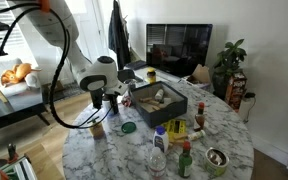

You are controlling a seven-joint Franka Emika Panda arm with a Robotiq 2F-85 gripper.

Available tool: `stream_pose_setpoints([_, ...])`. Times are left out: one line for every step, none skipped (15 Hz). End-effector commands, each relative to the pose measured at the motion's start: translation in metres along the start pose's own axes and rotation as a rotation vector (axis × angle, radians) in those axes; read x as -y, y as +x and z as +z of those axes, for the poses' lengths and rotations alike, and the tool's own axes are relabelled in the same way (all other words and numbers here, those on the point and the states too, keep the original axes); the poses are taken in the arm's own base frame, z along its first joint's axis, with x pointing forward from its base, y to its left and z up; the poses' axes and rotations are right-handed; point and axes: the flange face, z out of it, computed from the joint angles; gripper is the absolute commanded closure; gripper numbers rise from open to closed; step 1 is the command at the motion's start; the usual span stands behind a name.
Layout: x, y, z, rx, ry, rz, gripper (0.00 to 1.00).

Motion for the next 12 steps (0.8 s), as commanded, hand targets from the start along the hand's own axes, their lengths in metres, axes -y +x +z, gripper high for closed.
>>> stream_pose_setpoints([-0.020, -0.006, 0.002, 0.041, -0.003, -0.031, 0.00])
stream_pose_setpoints([-0.029, -0.008, -0.001, 0.040, -0.025, -0.029, 0.00])
stream_pose_setpoints([-0.037, -0.009, -0.002, 0.040, -0.045, -0.022, 0.00])
stream_pose_setpoints([-0.045, -0.010, -0.002, 0.042, -0.069, -0.014, 0.00])
stream_pose_setpoints([-0.054, -0.012, -0.002, 0.050, -0.092, -0.003, 0.00])
stream_pose_setpoints([-0.064, -0.014, -0.002, 0.052, -0.118, 0.008, 0.00])
stream_pose_setpoints([-0.073, -0.013, -0.005, 0.044, -0.127, 0.027, 0.00])
stream_pose_setpoints([-0.075, -0.011, -0.009, 0.017, -0.101, 0.039, 0.00])
stream_pose_setpoints([-0.077, -0.008, -0.013, 0.001, -0.073, 0.077, 0.00])
stream_pose_setpoints([-0.077, -0.007, -0.016, -0.002, -0.046, 0.107, 0.00])
stream_pose_setpoints([-0.077, -0.007, -0.017, -0.002, -0.022, 0.144, 0.00])
stream_pose_setpoints([-0.079, -0.006, -0.018, -0.003, -0.007, 0.169, 0.00])
